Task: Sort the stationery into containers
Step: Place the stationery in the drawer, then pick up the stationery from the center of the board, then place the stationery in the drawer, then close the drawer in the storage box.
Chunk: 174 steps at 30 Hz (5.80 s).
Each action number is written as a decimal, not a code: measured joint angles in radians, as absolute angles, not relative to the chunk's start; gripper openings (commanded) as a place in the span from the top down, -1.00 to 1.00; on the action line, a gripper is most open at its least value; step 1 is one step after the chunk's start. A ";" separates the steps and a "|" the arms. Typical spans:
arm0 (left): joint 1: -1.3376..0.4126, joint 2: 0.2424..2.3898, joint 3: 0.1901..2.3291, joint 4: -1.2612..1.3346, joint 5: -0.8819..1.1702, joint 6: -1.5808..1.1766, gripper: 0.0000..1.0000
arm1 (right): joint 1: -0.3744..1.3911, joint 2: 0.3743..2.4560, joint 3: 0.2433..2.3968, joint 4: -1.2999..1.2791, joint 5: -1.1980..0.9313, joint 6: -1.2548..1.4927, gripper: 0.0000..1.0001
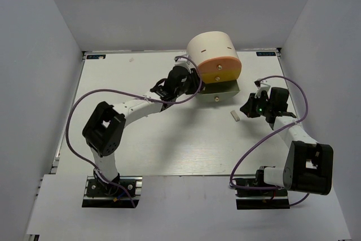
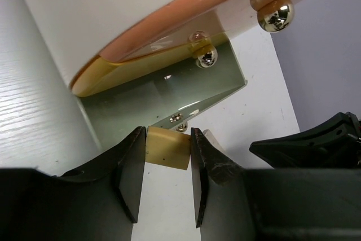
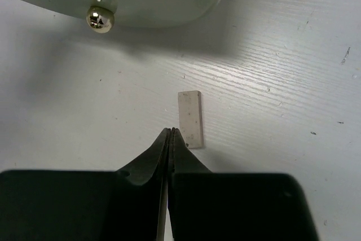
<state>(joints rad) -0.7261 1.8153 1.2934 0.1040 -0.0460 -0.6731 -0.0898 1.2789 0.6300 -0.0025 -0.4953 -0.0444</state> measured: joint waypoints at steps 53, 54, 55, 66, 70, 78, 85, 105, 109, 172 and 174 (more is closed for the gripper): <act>-0.796 1.322 0.881 -0.022 -0.348 -0.662 -0.45 | 0.081 1.467 0.586 0.105 -0.275 -0.264 0.75; -0.796 1.313 0.862 -0.031 -0.353 -0.670 -0.45 | 0.082 1.467 0.587 0.105 -0.271 -0.265 0.81; -0.796 1.306 0.846 -0.046 -0.357 -0.677 -0.45 | 0.084 1.467 0.587 0.103 -0.271 -0.270 0.84; -0.796 1.259 0.781 -0.105 -0.364 -0.717 -0.45 | 0.086 1.222 0.693 -0.223 -0.567 -0.501 0.95; -0.796 1.258 0.776 -0.105 -0.364 -0.723 -0.45 | 0.086 1.219 0.783 -0.269 -0.657 -0.578 0.95; -0.796 1.222 0.743 -0.105 -0.364 -0.738 -0.45 | 0.094 1.304 0.891 -0.236 -0.620 -0.622 0.93; -0.795 1.195 0.724 -0.105 -0.370 -0.753 -0.45 | 0.102 1.451 1.052 -0.154 -0.537 -0.647 0.73; -0.794 1.196 0.709 -0.120 -0.378 -0.768 -0.47 | 0.133 1.497 1.093 -0.167 -0.588 -0.707 1.00; -0.794 1.207 0.709 -0.120 -0.378 -0.768 -0.47 | 0.136 1.483 1.093 -0.256 -0.723 -0.777 1.00; -0.787 1.221 0.710 -0.176 -0.386 -0.776 -0.47 | 0.307 1.776 1.072 0.151 -0.304 -0.871 0.49; -0.787 1.221 0.712 -0.178 -0.386 -0.776 -0.47 | 0.310 1.776 1.072 0.157 -0.300 -0.871 0.46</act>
